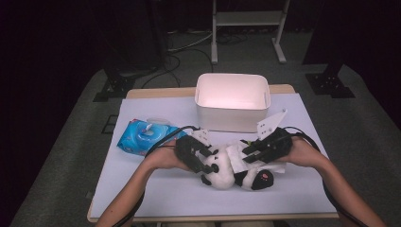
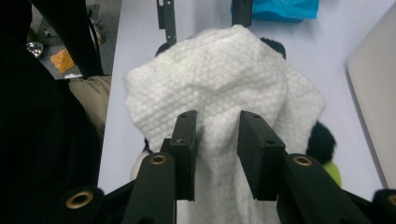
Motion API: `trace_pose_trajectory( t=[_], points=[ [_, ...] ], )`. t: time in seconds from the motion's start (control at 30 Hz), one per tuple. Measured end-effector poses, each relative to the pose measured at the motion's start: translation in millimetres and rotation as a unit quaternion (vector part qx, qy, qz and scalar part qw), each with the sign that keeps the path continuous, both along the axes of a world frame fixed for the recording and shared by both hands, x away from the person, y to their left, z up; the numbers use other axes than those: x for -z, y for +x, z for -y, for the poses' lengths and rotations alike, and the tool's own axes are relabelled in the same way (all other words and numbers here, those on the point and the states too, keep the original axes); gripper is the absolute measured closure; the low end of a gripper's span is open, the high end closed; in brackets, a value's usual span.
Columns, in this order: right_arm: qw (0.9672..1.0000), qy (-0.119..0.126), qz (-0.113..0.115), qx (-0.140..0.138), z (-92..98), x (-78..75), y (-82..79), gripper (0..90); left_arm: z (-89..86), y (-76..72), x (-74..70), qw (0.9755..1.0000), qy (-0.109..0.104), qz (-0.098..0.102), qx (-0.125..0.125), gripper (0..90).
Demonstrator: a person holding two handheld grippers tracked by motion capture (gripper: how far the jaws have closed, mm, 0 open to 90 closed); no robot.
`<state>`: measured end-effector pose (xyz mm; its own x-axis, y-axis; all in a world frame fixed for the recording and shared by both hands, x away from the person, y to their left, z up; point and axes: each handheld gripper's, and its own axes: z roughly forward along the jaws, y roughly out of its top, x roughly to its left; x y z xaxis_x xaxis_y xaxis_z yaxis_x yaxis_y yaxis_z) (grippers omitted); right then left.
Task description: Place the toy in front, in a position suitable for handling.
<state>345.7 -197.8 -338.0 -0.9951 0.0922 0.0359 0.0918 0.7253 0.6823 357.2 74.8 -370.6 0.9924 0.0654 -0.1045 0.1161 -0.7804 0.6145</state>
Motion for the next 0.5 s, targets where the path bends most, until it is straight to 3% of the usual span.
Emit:
trace_pose_trajectory(
  t=[0.13, 0.2, 0.3, 0.5],
  points=[
    [0.9999, -0.004, -0.012, -0.011, -6.4, 4.5, 0.3, 79.3, -0.6, -0.8, 0.8, 1.0000, -0.001, 0.002, -0.001, 36.2],
    [0.9999, 0.000, -0.006, -0.013, -2.3, 2.6, -2.6, 83.5, -0.2, -1.3, 0.8, 1.0000, 0.000, 0.004, -0.003, 36.1],
    [1.0000, 0.003, -0.004, -0.008, 3.1, 1.1, -4.6, 84.0, -0.2, -0.9, 0.7, 1.0000, 0.000, 0.004, -0.004, 36.1],
    [0.9995, 0.032, -0.004, 0.006, 24.3, 1.5, -9.7, 84.5, -0.4, -0.5, 0.6, 1.0000, -0.003, 0.002, -0.004, 35.8]
  ],
)
